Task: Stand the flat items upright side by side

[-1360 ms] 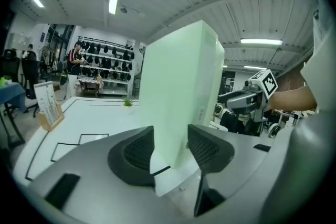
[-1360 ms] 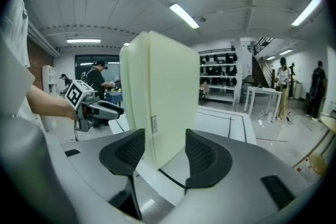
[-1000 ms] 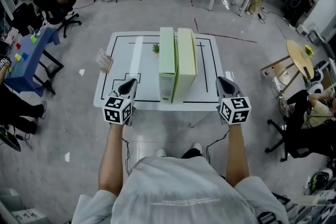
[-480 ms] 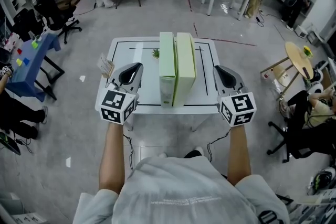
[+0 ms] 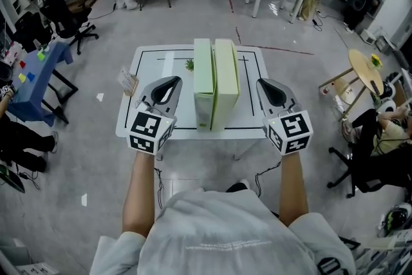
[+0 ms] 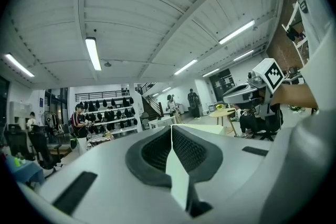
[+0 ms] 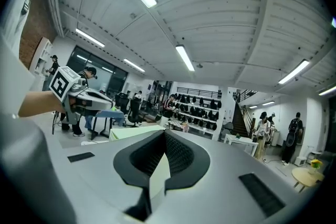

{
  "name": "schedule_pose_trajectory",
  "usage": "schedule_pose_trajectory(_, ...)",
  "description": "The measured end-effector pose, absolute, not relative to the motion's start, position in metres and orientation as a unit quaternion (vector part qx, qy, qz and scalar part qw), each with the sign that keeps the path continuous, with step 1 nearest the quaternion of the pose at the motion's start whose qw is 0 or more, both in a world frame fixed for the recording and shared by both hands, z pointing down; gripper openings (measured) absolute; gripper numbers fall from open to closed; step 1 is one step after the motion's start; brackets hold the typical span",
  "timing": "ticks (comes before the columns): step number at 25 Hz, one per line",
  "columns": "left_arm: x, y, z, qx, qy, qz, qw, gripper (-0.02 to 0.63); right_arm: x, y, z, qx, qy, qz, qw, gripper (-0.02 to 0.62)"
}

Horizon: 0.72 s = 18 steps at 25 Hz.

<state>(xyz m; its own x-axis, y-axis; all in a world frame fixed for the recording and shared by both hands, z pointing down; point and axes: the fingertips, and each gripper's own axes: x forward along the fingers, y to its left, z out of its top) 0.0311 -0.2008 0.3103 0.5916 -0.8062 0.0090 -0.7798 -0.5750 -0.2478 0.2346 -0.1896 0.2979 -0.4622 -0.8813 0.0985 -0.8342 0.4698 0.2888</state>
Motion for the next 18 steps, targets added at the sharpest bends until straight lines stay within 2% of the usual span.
schedule_pose_trajectory(18, 0.027, -0.205, 0.321, -0.887, 0.445, -0.072, 0.1, 0.023, 0.236, -0.193, 0.303, 0.494, -0.855, -0.096, 0.122, 0.028)
